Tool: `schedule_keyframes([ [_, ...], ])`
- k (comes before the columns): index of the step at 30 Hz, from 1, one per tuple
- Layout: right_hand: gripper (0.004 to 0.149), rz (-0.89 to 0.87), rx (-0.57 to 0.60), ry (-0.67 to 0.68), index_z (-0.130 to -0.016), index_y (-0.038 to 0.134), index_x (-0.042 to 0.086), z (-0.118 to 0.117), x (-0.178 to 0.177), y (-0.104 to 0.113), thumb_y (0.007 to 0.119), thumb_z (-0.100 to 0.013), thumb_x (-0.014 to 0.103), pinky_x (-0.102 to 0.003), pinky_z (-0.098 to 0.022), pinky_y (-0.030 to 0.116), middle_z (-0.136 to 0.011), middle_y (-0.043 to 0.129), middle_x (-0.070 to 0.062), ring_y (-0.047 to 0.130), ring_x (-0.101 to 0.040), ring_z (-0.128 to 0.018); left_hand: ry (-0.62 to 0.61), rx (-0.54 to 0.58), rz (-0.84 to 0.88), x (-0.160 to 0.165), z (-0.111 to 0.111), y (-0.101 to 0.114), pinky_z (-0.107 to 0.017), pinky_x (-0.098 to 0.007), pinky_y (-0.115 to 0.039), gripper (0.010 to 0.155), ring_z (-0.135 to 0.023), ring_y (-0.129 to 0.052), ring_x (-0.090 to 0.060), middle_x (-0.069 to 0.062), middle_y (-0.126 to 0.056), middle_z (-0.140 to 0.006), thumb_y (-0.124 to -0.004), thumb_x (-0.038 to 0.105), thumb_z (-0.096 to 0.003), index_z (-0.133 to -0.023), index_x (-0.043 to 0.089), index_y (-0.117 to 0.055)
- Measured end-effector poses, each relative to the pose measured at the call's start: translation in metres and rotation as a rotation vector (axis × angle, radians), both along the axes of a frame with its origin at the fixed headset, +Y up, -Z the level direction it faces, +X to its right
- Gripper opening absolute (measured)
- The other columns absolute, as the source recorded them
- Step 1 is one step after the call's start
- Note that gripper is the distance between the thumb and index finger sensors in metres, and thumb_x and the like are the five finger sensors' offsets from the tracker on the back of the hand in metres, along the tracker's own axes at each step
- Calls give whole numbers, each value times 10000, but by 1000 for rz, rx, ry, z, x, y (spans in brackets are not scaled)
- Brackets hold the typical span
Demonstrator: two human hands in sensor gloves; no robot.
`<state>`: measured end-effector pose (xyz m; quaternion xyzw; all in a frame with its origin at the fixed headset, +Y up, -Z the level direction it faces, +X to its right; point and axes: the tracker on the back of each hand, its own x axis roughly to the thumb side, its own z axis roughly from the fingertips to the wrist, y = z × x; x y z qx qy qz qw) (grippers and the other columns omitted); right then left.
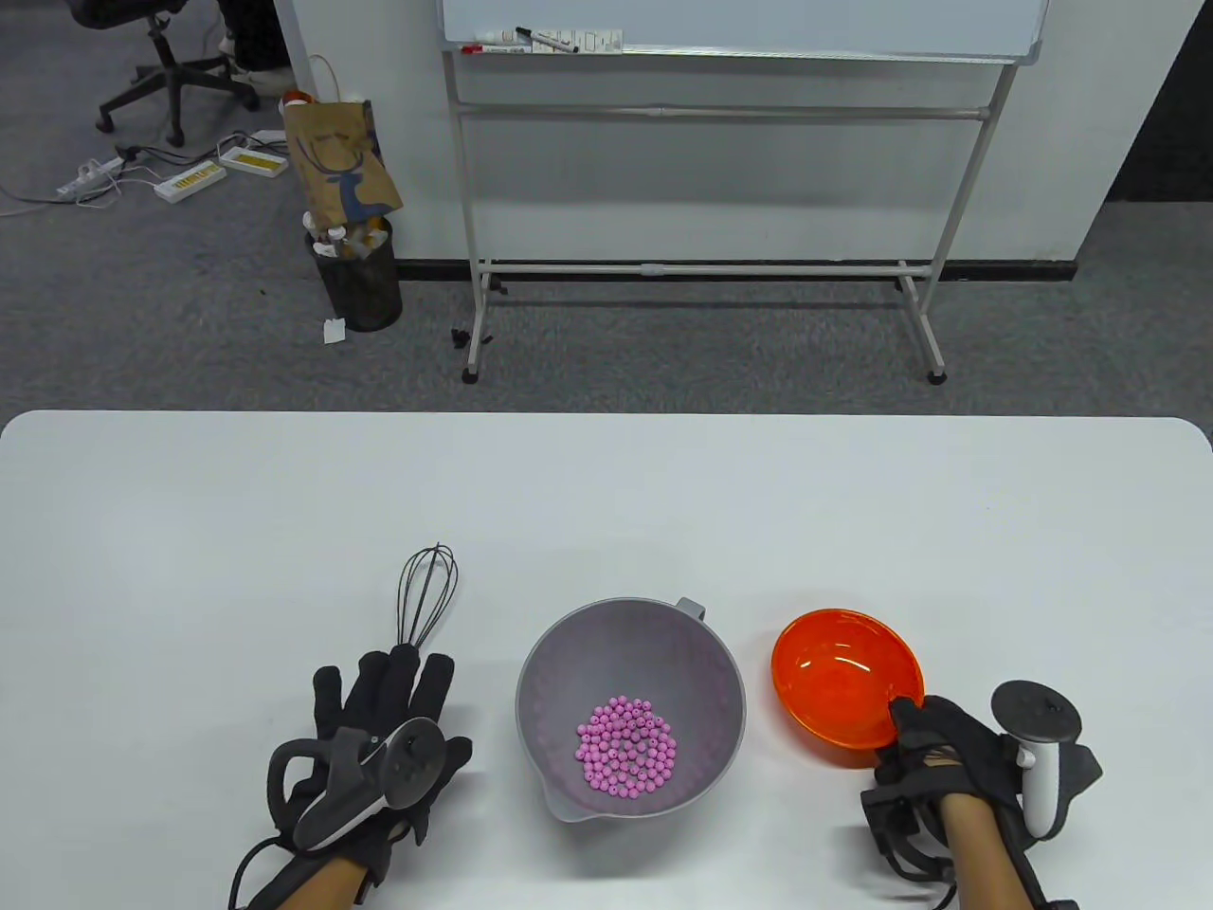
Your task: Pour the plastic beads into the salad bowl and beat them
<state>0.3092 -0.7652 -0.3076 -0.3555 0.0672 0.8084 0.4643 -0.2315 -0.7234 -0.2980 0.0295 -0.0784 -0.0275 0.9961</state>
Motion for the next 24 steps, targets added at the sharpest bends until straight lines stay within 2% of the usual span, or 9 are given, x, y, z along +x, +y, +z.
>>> schedule_keyframes([
  [4,733,183,-38,-3,-986,632,57,8,-2,10,841,-447,507,-419,-288,857,-639,994,-151,1110,-305,-333,0,4,19,-1,1,2,-745,-706,-249,815,-1148,-466,-381,-83,-409,-1243,-681,671,-450,-1116,336,-354],
  [7,748,393,23,-9,-1002,613,76,17,-8,35,853,-442,510,-453,-339,836,-699,964,-176,1091,-348,-407,-3,11,33,-1,3,5,-746,-705,-249,815,-1148,-466,-380,-82,-408,-1244,-678,673,-448,-1116,336,-354],
  [9,749,438,88,25,-1018,602,109,20,-16,50,855,-442,516,-464,-381,823,-754,939,-175,1078,-359,-463,-8,16,45,0,3,7,-745,-705,-250,815,-1148,-467,-380,-81,-408,-1243,-677,672,-449,-1117,335,-353],
  [12,759,386,245,163,-1058,550,162,26,-38,76,858,-457,507,-528,-522,748,-912,821,-195,992,-419,-671,-9,20,66,1,4,10,-746,-705,-249,813,-1148,-465,-380,-80,-405,-1244,-676,672,-449,-1116,337,-352],
  [14,760,462,318,267,-1081,523,238,31,-55,90,869,-459,505,-582,-668,613,-1055,672,-141,832,-415,-902,-9,26,80,1,4,12,-745,-705,-250,813,-1148,-466,-377,-81,-407,-1243,-675,673,-450,-1116,337,-352],
  [18,820,637,386,402,-1099,467,320,42,-81,90,886,-434,551,-627,-786,391,-1189,397,-45,529,-366,-1128,-5,37,96,-1,5,14,-746,-706,-251,813,-1148,-467,-379,-83,-410,-1242,-675,673,-450,-1116,336,-354],
  [20,840,709,408,439,-1100,463,335,45,-88,79,891,-418,574,-636,-799,340,-1202,356,-21,465,-350,-1158,1,41,101,-3,5,15,-746,-706,-252,814,-1147,-469,-380,-83,-410,-1243,-674,674,-449,-1117,335,-355],
  [23,868,775,315,531,-1102,436,357,45,-94,67,883,-402,609,-646,-808,269,-1213,276,3,356,-330,-1189,16,46,103,-6,3,16,-747,-707,-252,817,-1149,-468,-379,-80,-410,-1245,-666,685,-445,-1117,339,-357],
  [24,871,775,331,530,-1102,435,358,46,-94,66,881,-398,613,-647,-808,262,-1213,273,6,346,-329,-1190,24,51,107,-7,3,16,-747,-707,-255,821,-1148,-471,-378,-83,-413,-1244,-663,689,-442,-1118,334,-360],
])
